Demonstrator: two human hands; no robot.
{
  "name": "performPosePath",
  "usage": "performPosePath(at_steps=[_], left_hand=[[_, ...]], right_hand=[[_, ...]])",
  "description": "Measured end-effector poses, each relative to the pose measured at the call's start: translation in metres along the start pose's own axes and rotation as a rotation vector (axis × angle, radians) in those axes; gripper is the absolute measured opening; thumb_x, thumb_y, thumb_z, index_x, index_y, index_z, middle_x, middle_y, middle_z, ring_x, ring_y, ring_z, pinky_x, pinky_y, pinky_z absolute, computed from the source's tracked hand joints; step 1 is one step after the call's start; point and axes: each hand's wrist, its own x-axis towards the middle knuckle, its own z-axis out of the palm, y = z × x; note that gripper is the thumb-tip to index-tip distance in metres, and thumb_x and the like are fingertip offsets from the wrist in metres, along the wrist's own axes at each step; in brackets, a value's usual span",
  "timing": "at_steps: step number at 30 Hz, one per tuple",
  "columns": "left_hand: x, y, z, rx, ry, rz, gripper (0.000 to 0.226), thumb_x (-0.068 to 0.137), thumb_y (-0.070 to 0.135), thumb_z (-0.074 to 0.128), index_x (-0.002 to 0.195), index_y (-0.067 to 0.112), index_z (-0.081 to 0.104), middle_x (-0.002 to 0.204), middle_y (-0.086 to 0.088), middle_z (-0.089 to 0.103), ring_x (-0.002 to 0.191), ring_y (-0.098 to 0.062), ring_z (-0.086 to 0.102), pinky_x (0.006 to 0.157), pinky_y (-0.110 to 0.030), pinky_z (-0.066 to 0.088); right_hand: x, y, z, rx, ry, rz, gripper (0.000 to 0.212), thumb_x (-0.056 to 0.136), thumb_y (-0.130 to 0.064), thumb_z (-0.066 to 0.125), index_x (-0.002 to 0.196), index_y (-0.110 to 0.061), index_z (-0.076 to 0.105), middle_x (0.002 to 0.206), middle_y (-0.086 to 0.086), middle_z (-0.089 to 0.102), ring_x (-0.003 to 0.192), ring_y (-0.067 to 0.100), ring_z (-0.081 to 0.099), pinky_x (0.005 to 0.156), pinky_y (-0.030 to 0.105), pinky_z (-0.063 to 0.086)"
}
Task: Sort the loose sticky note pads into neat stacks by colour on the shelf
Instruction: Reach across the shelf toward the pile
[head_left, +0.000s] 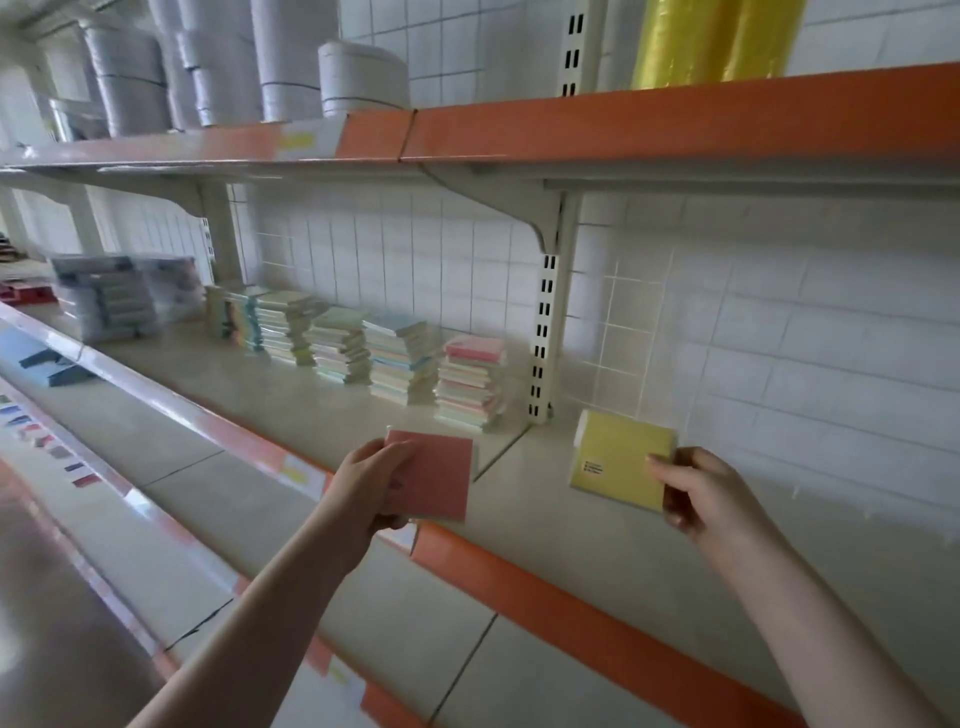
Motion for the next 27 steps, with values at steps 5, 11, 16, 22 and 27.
performPosePath(at_steps=[5, 11, 16, 22, 27], left_hand=[[0.053, 0.006, -0.007, -0.005, -0.041, -0.003, 0.016, 0.094, 0.012, 0.051, 0.079, 0.008, 0.055, 0.059, -0.006, 0.043, 0.033, -0.01, 0.042, 0.032, -0.017, 0.029], [0.127, 0.022, 0.009, 0.128, -0.108, 0.038, 0.011, 0.093, 0.017, 0.053, 0.082, 0.015, 0.055, 0.068, -0.003, 0.047, 0.051, -0.015, 0.045, 0.037, -0.018, 0.035], [0.187, 0.059, 0.03, 0.196, -0.091, 0.112, 0.017, 0.092, 0.017, 0.053, 0.075, 0.019, 0.052, 0.066, -0.001, 0.049, 0.056, -0.013, 0.045, 0.045, -0.019, 0.034], [0.252, 0.081, 0.065, 0.23, -0.114, 0.159, 0.01, 0.089, 0.014, 0.055, 0.08, 0.009, 0.055, 0.066, -0.002, 0.051, 0.063, -0.018, 0.048, 0.057, -0.027, 0.036], [0.297, 0.053, 0.087, 0.381, -0.097, 0.113, 0.015, 0.088, 0.024, 0.048, 0.083, 0.012, 0.055, 0.084, -0.009, 0.06, 0.081, -0.027, 0.057, 0.074, -0.031, 0.047]], right_hand=[[0.028, -0.002, 0.039, -0.032, 0.02, -0.009, 0.019, 0.086, -0.002, 0.06, 0.073, -0.009, 0.047, 0.055, 0.003, 0.045, 0.048, 0.014, 0.037, 0.033, 0.016, 0.027], [0.073, -0.009, 0.067, -0.016, 0.057, -0.062, 0.016, 0.087, -0.002, 0.058, 0.075, -0.008, 0.049, 0.06, 0.006, 0.043, 0.05, 0.016, 0.034, 0.033, 0.016, 0.026], [0.103, -0.015, 0.082, -0.03, 0.085, -0.071, 0.01, 0.087, -0.004, 0.058, 0.08, -0.008, 0.051, 0.067, 0.009, 0.046, 0.054, 0.018, 0.036, 0.034, 0.016, 0.027], [0.109, -0.018, 0.095, -0.092, 0.131, -0.084, 0.005, 0.086, -0.006, 0.06, 0.085, -0.005, 0.055, 0.06, 0.006, 0.046, 0.049, 0.016, 0.036, 0.046, 0.025, 0.025], [0.11, -0.015, 0.11, -0.032, 0.209, -0.074, 0.008, 0.086, -0.003, 0.059, 0.081, -0.006, 0.053, 0.057, 0.005, 0.04, 0.048, 0.015, 0.034, 0.039, 0.02, 0.025]])
